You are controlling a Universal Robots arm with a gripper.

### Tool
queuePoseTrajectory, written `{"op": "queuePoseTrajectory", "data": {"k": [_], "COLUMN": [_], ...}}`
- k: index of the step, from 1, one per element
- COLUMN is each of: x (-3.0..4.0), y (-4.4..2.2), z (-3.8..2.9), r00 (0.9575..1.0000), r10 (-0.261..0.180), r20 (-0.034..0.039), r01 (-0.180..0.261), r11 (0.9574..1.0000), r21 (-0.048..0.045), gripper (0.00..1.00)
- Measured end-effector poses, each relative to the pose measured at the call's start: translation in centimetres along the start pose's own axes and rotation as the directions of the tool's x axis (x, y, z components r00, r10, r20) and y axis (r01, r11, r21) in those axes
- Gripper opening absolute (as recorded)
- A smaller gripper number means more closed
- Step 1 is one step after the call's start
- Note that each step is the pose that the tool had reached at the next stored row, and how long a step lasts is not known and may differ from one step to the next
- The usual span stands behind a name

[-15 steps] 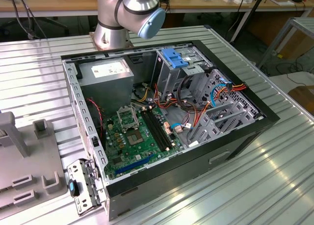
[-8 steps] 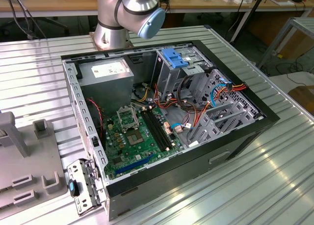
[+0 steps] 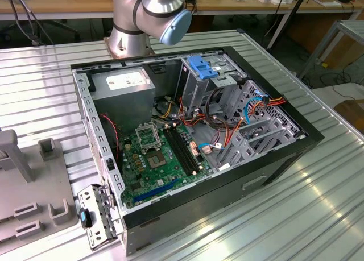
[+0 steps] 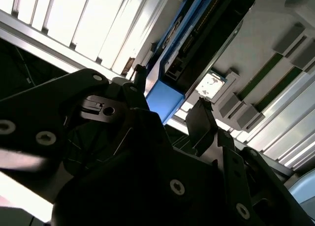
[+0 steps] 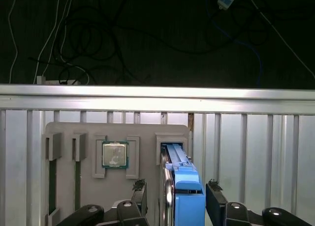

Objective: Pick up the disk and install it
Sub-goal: 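Pick up the disk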

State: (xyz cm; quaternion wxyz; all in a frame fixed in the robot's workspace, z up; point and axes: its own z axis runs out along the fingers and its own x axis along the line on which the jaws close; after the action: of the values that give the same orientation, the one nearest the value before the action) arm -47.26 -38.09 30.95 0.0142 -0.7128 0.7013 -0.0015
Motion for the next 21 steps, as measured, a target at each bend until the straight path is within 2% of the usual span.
{"op": "queuePoseTrajectory", "data": {"k": [1,2,13,14,16,21], "x": [0.0,0.0,-0.37,-0.37,-0.37,-0.37], "y": [0.0,0.0,-0.01,0.0,0.0,0.0], "z": [0.01,0.01,0.18,0.19,0.2,0.21], "r00": [1.0,1.0,1.0,1.0,1.0,1.0], "r10": [0.0,0.0,0.0,0.0,0.0,0.0], "r20": [0.0,0.0,-0.0001,-0.0001,-0.0001,0.0], "r01": [0.0,0.0,0.0,0.0,0.0,0.0], "r11": [1.0,1.0,1.0,1.0,1.0,1.0], "r21": [0.0,0.0,-0.0001,-0.0002,-0.0001,0.0], "gripper": [0.58,0.51,0.51,0.49,0.37,0.37]}}
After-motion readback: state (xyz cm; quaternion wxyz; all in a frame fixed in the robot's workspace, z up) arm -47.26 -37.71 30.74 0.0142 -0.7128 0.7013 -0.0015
